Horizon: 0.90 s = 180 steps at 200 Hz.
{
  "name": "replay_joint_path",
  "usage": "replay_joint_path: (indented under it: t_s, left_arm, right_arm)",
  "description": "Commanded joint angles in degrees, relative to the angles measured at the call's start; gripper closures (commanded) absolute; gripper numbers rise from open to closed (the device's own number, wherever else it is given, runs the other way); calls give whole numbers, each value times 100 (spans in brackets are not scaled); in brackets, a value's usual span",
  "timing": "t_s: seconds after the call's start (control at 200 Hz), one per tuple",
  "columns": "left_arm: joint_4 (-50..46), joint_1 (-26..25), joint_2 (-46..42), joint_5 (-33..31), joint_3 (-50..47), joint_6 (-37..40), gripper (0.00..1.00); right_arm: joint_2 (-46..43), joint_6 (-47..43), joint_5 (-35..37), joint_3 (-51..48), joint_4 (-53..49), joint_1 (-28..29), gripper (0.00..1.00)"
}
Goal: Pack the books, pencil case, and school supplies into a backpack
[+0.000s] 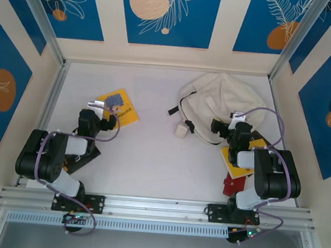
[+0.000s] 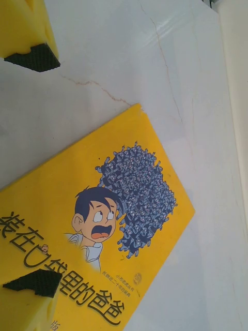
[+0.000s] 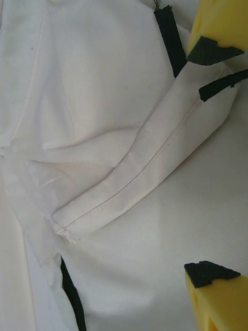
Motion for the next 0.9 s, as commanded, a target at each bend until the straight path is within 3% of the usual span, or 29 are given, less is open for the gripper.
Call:
replay_joint_path:
  t_s: [0.0,0.895]
  left_arm:
    - [124,87,26,102,59,50,0]
    - [80,87,-253,32,-43,11,0]
  right_arm:
    - [14,-120,-54,140,111,-24,1]
    - [-143,-323,-110,100,64,105,1]
